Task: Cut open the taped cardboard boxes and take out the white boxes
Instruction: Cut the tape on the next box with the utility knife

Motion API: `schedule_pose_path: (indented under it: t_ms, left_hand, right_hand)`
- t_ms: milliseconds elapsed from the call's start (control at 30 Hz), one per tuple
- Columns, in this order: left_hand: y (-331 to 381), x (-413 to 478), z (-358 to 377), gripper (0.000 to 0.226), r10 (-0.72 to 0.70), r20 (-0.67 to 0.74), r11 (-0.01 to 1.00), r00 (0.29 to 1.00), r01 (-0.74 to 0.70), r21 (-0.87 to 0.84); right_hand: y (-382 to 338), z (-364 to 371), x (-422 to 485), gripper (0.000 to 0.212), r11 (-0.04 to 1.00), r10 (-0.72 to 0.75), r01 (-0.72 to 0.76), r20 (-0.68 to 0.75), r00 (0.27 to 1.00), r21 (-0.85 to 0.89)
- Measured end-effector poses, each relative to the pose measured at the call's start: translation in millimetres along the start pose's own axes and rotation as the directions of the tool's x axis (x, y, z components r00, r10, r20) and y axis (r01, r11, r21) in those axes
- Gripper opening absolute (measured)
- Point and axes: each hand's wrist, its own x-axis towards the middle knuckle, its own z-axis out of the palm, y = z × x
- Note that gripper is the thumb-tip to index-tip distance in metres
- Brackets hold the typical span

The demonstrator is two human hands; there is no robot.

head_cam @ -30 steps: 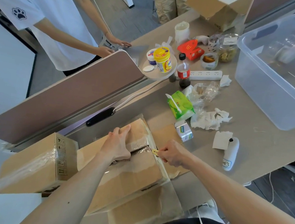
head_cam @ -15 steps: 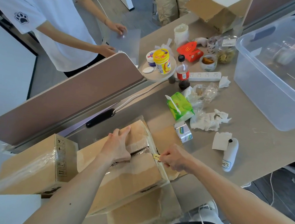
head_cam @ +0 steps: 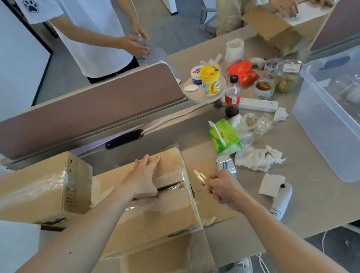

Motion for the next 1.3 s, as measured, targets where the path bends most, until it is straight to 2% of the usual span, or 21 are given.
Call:
schedule_pose_path:
  t_ms: [100, 200, 267, 333, 400, 433, 533, 667, 833, 900, 1067, 1200, 1300]
  left_hand:
    - [-8, 0, 2, 0.117, 0.034, 0.004, 0.997, 0.999, -0.034, -0.067]
    - [-16, -4, 6, 0.105, 0.065, -0.074, 0.961, 0.995, -0.082, -0.264]
    - [-19, -13, 10, 0.088, 0.058, -0.18, 0.908, 0.982, -0.127, -0.399]
    - [-22, -24, 17, 0.059, 0.029, -0.284, 0.836, 0.959, -0.179, -0.518]
    - [-28, -32, 27, 0.03, -0.046, -0.329, 0.691, 0.943, -0.208, -0.692]
    - [-30, -36, 31, 0.025, -0.084, -0.316, 0.589, 0.945, -0.208, -0.781]
    - [-41, -51, 35, 0.031, -0.08, -0.251, 0.347, 0.965, -0.209, -0.914]
    - [-63, -69, 39, 0.027, -0.018, -0.236, 0.164, 0.972, -0.23, -0.959]
    - [-90, -84, 51, 0.023, -0.097, -0.283, 0.032, 0.954, -0.282, -0.959]
    - [-102, -87, 54, 0.029, -0.13, -0.302, -0.036, 0.944, -0.309, -0.95]
    - [-129, -91, 56, 0.037, -0.136, -0.334, -0.195, 0.933, -0.355, -0.914]
    - [-147, -94, 58, 0.038, -0.119, -0.329, -0.255, 0.937, -0.349, -0.902]
    - [-162, -96, 64, 0.034, -0.095, -0.34, -0.238, 0.936, -0.353, -0.905]
  right_hand:
    - [-8, 14, 3, 0.016, 0.998, -0.053, 0.053, -0.006, 0.999, 0.042]
    - [-18, 30, 4, 0.023, 0.994, -0.099, 0.099, 0.005, 0.995, 0.049]
    - [-27, 44, 2, 0.022, 0.992, -0.108, 0.106, 0.019, 0.994, 0.074]
    - [-34, 59, 2, 0.02, 0.989, -0.089, 0.084, 0.035, 0.995, 0.121]
    - [-40, 77, 4, 0.019, 0.982, -0.058, 0.046, 0.056, 0.997, 0.183]
    - [-43, 87, 4, 0.019, 0.977, -0.029, 0.014, 0.068, 0.997, 0.212]
    - [-51, 118, 6, 0.029, 0.961, 0.066, -0.097, 0.128, 0.99, 0.259]
    - [-59, 162, 6, 0.038, 0.966, 0.084, -0.135, 0.225, 0.971, 0.222]
    - [-65, 215, 9, 0.041, 0.984, 0.06, -0.099, 0.249, 0.967, 0.147]
    - [-67, 235, 9, 0.045, 0.986, 0.064, -0.099, 0.249, 0.966, 0.131]
    - [-70, 280, 10, 0.031, 0.972, 0.094, -0.138, 0.225, 0.97, 0.19]
    - [-72, 302, 13, 0.022, 0.912, 0.173, -0.261, 0.282, 0.944, 0.317]
    - [-72, 312, 13, 0.028, 0.877, 0.212, -0.321, 0.311, 0.926, 0.358]
